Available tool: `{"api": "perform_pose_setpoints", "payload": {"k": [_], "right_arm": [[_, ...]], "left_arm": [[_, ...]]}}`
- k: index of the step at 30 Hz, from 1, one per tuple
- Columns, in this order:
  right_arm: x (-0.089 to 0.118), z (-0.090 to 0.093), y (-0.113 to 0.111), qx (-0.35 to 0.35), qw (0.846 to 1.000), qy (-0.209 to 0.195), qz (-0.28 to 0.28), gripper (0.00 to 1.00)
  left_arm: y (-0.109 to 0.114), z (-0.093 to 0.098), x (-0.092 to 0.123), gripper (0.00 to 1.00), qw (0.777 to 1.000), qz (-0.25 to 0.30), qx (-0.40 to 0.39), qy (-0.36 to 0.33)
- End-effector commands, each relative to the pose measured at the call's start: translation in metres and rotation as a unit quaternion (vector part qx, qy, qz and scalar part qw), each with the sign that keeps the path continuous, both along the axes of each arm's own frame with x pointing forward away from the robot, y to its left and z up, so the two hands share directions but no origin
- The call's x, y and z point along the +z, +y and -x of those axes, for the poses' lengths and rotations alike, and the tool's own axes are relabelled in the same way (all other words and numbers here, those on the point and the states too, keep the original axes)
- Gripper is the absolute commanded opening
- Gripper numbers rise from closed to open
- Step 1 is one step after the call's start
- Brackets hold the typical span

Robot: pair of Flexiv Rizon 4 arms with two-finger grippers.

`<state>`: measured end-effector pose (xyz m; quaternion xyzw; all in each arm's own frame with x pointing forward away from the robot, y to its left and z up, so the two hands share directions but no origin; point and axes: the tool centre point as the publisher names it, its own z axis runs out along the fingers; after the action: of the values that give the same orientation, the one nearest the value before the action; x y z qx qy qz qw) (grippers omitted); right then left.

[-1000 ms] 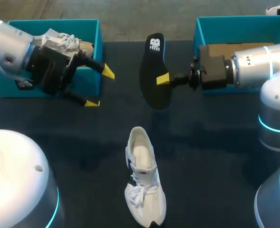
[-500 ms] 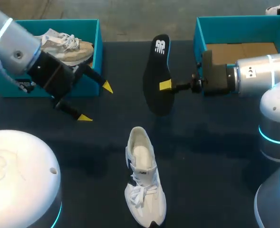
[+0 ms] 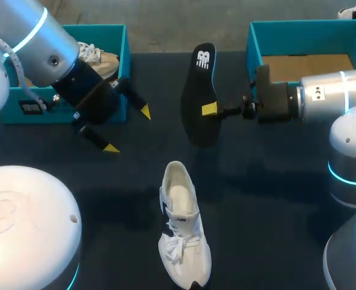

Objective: Take the shoe out of the shoebox, open the shoe tongue, remove and reinsert the insole, then place the shoe into the shoebox

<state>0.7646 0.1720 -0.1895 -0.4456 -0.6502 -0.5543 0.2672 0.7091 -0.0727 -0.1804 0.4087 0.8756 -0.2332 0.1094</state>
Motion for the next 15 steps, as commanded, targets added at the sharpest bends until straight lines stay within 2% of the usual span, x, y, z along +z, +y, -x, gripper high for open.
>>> {"api": "perform_pose_setpoints", "payload": {"k": [1, 8, 11, 15], "right_arm": [[-0.009, -0.001, 0.005, -0.014, 1.0, -0.014, -0.009, 0.0], [-0.026, -0.005, 0.006, -0.024, 0.996, -0.078, -0.042, 0.0], [-0.033, -0.005, 0.008, -0.026, 0.995, -0.089, -0.041, 0.0], [-0.041, -0.002, 0.014, -0.024, 0.994, -0.105, -0.037, 0.0]], "left_arm": [[-0.003, -0.002, -0.012, 1.0, 0.995, -0.031, 0.083, 0.04], [0.001, 0.0, -0.036, 1.0, 0.969, -0.071, 0.199, 0.129], [0.003, 0.005, -0.049, 1.0, 0.959, -0.075, 0.228, 0.149], [0.01, 0.017, -0.069, 1.0, 0.948, -0.054, 0.243, 0.199]]}}
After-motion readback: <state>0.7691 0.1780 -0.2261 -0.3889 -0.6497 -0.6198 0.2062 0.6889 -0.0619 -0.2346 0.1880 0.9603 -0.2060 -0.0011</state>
